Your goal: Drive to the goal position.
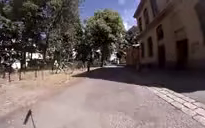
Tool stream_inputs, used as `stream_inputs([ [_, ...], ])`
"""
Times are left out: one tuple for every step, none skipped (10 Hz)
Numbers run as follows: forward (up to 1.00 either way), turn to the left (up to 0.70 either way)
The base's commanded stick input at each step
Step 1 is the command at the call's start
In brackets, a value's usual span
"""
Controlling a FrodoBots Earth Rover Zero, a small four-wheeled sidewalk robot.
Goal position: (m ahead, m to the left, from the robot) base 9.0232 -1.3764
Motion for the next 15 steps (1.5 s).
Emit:
stream_inputs([
  [0.85, 0.0],
  [0.85, 0.0],
  [0.85, 0.0],
  [0.85, 0.0],
  [0.85, 0.0],
  [0.85, 0.0],
  [0.85, 0.0],
  [0.85, 0.0],
  [0.85, 0.0],
  [0.85, 0.0],
  [0.85, 0.0],
  [0.85, 0.0],
  [0.85, 0.0],
  [0.85, 0.0],
  [0.85, 0.0],
])
